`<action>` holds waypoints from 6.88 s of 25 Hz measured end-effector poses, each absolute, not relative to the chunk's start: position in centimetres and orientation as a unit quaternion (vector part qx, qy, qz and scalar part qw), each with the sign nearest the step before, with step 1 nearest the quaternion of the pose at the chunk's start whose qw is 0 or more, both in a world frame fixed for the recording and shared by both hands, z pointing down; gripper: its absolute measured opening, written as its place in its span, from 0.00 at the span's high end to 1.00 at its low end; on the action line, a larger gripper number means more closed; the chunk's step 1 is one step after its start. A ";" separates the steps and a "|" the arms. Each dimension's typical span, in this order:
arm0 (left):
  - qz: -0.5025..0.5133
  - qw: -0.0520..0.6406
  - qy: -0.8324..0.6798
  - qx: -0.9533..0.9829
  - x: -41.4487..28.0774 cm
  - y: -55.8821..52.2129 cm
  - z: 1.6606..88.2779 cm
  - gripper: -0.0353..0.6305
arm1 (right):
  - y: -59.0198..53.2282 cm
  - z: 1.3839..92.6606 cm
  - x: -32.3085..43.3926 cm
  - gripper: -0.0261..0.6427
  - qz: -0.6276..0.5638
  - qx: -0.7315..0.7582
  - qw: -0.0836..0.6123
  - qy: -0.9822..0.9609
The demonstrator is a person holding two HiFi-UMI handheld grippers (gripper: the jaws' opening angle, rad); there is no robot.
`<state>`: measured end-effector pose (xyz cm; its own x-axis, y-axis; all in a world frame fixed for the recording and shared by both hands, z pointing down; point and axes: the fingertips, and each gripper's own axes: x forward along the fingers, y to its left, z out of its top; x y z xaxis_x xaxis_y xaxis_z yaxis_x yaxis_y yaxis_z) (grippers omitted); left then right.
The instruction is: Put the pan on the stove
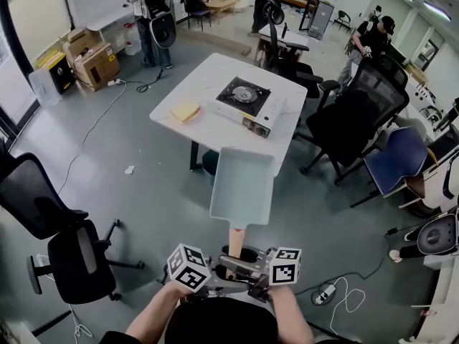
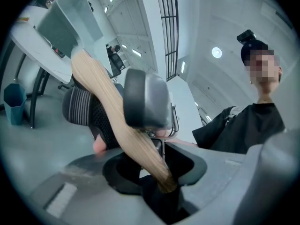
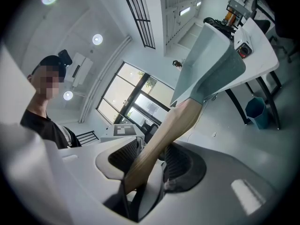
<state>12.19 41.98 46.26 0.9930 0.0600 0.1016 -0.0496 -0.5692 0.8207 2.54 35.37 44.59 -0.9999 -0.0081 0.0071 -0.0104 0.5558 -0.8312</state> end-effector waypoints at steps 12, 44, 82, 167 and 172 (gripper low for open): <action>0.073 0.456 0.018 0.887 10.2 42.6 46.1 0.73 | 35.7 44.3 0.9 0.68 0.464 0.021 -0.013 -0.886; 0.076 0.404 0.021 0.911 10.1 38.4 45.9 0.72 | 31.5 43.3 0.9 0.68 0.417 0.026 -0.034 -0.908; 0.057 0.441 -0.019 0.896 10.4 21.4 48.4 0.72 | 15.2 46.3 0.7 0.68 0.446 -0.013 -0.014 -0.895; 0.079 0.533 0.037 0.842 1.0 -8.6 51.8 0.72 | -16.0 51.2 -8.0 0.68 0.536 0.033 -0.022 -0.843; 0.089 0.536 0.056 0.838 -0.5 -9.1 52.3 0.72 | -16.9 51.7 -9.2 0.68 0.539 0.052 -0.033 -0.840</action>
<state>-0.53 -9.07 52.31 0.9780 0.1886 0.0897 -0.0024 -0.4193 0.9078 -9.17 -16.88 51.73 -0.9925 -0.1226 0.0010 -0.0519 0.4130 -0.9092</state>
